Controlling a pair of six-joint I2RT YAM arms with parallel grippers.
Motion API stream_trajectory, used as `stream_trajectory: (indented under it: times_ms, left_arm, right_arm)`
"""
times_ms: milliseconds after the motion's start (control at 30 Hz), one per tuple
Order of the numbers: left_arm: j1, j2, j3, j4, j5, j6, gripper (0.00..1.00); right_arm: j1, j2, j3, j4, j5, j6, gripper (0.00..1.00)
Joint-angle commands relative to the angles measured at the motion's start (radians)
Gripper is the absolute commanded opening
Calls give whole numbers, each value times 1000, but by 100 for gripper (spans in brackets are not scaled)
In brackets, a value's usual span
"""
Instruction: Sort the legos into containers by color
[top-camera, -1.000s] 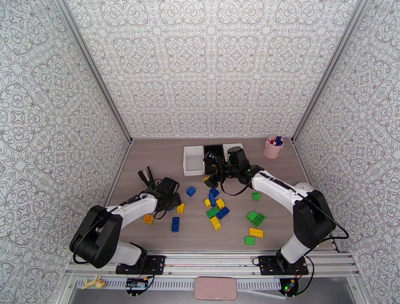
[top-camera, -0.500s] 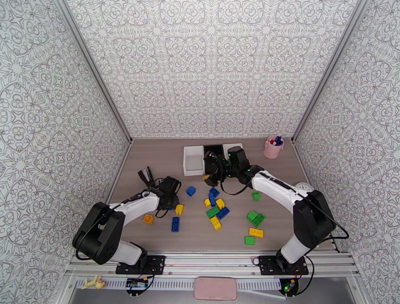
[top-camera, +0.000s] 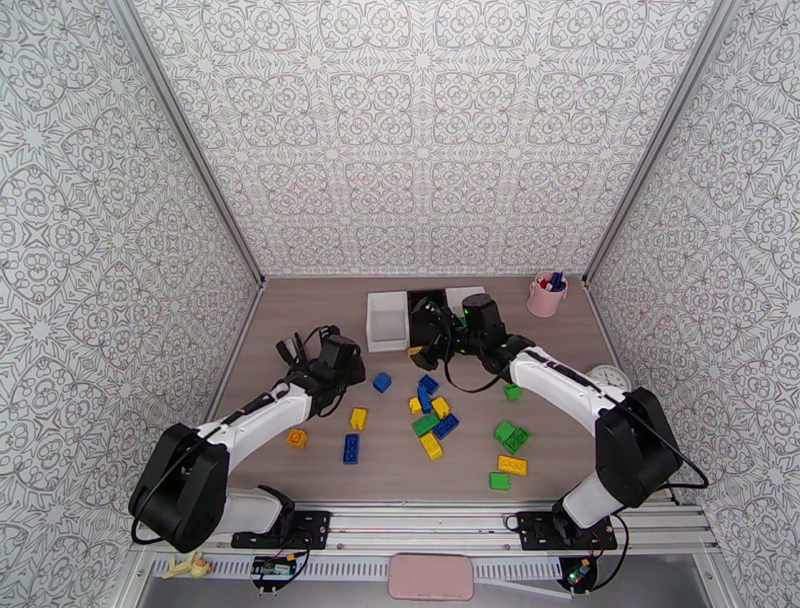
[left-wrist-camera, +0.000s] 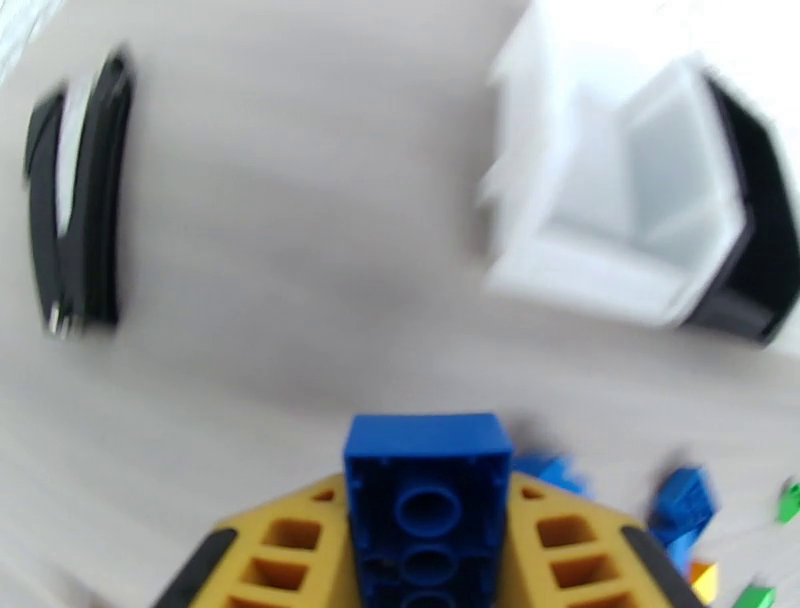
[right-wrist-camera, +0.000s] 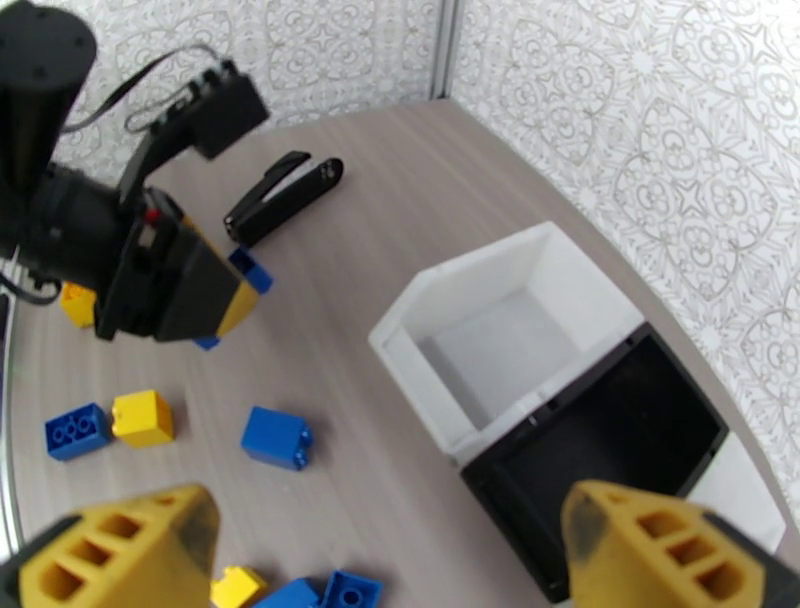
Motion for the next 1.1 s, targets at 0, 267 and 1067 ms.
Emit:
stream_trajectory:
  times_ms: [0, 267, 1067]
  left_arm:
    - [4, 69, 96, 142, 9, 97, 32]
    - [11, 292, 308, 195, 54, 152, 30]
    - [29, 496, 511, 264, 136, 228, 65]
  right_arm:
    - [-8, -33, -26, 31, 5, 29, 94]
    - [-20, -68, -62, 36, 35, 48, 94]
    - [-21, -159, -162, 45, 145, 166, 95]
